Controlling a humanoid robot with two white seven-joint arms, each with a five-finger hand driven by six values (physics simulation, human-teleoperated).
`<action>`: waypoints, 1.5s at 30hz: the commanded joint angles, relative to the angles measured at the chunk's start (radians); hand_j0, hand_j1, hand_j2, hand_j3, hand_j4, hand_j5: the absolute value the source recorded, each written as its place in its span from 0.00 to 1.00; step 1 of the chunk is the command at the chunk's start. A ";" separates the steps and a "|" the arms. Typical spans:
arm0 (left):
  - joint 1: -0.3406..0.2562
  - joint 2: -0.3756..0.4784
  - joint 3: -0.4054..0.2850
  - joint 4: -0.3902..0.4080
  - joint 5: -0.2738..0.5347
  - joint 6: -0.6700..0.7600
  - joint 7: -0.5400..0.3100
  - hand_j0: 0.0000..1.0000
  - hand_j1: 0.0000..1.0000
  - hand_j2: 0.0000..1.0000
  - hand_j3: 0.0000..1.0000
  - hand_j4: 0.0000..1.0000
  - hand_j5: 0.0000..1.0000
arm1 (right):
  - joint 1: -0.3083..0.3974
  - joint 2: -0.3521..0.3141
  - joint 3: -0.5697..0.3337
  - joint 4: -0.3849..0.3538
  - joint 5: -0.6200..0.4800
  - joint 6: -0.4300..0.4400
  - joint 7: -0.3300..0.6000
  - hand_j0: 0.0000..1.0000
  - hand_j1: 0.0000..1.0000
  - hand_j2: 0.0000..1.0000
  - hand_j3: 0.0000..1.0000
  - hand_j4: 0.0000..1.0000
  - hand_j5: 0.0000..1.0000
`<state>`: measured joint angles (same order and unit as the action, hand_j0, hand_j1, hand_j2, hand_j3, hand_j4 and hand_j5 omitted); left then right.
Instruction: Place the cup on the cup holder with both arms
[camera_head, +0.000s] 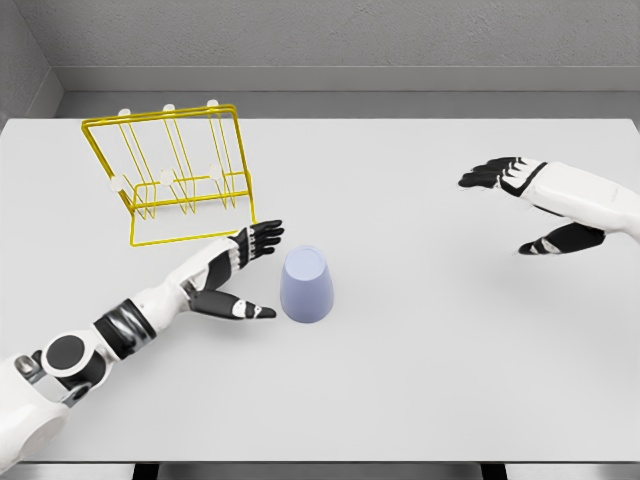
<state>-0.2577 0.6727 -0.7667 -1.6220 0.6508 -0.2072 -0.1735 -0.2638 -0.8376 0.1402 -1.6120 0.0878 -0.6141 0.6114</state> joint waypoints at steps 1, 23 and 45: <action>-0.002 -0.004 -0.011 -0.001 0.003 0.000 0.000 1.00 1.00 1.00 1.00 1.00 1.00 | 0.000 0.034 -0.040 0.043 -0.010 0.003 -0.001 1.00 1.00 1.00 1.00 1.00 1.00; -0.045 -0.074 -0.046 0.021 0.001 0.048 0.005 1.00 1.00 1.00 1.00 1.00 1.00 | 0.011 0.038 -0.045 0.049 -0.011 0.003 -0.001 1.00 1.00 1.00 1.00 1.00 1.00; -0.055 -0.117 -0.046 0.045 0.003 0.104 0.005 1.00 1.00 1.00 1.00 1.00 1.00 | 0.012 0.038 -0.044 0.050 -0.011 0.003 -0.001 1.00 1.00 1.00 1.00 1.00 1.00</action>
<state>-0.3129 0.5593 -0.8133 -1.5791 0.6509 -0.1028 -0.1686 -0.2516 -0.7982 0.0953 -1.5612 0.0843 -0.6139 0.6114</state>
